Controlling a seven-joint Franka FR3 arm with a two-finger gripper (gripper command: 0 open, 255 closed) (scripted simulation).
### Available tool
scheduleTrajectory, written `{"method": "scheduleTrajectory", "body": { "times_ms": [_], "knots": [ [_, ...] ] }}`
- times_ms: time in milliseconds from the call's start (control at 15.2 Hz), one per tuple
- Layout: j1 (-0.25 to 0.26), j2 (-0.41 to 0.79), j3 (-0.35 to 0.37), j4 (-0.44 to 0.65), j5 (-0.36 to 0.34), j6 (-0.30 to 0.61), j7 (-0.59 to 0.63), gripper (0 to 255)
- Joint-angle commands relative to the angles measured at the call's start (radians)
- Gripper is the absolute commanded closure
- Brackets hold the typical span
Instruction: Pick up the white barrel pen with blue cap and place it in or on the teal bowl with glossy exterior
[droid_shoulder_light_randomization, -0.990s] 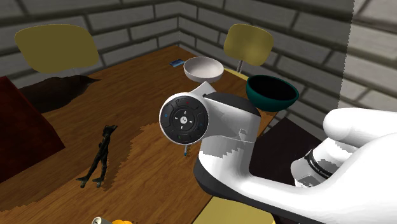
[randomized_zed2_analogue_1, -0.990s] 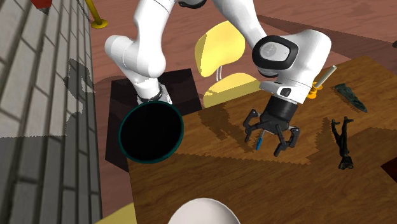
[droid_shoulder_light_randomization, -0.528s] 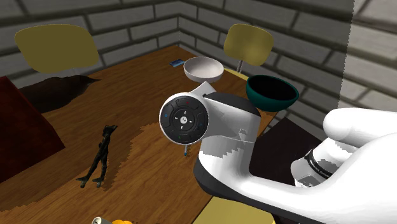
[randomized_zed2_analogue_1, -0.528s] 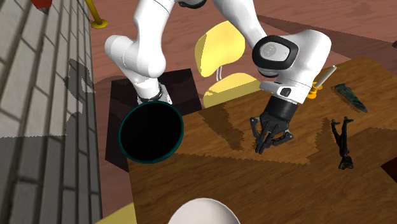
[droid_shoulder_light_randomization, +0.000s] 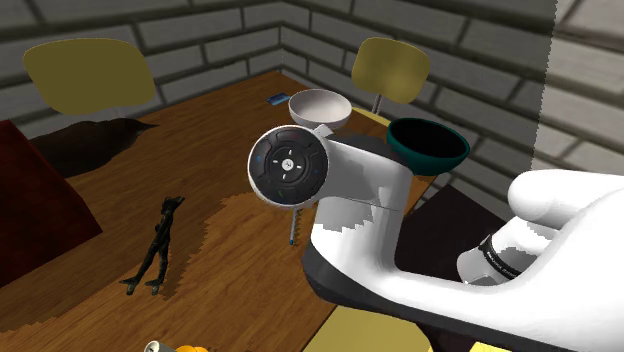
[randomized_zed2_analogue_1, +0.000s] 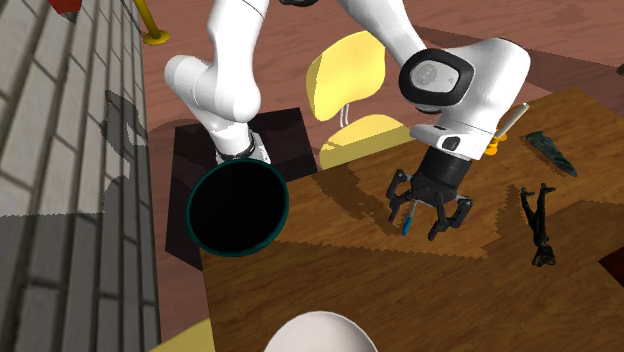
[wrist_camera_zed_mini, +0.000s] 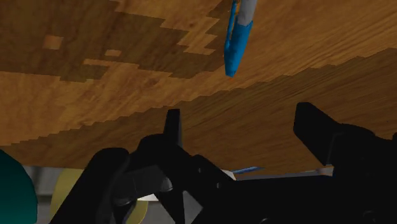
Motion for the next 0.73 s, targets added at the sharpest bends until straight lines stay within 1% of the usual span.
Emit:
{"method": "scheduleTrajectory", "body": {
  "times_ms": [0, 198, 264, 660],
  "knots": [
    [0.012, 0.094, -0.009, 0.025, 0.053, -0.055, -0.019, 0],
    [0.023, 0.246, -0.029, 0.072, 0.14, -0.143, -0.045, 0],
    [0.024, 0.251, -0.029, 0.073, 0.142, -0.145, -0.045, 0],
    [-0.023, 0.245, 0.031, 0.029, 0.165, -0.071, -0.059, 0]
  ]
}}
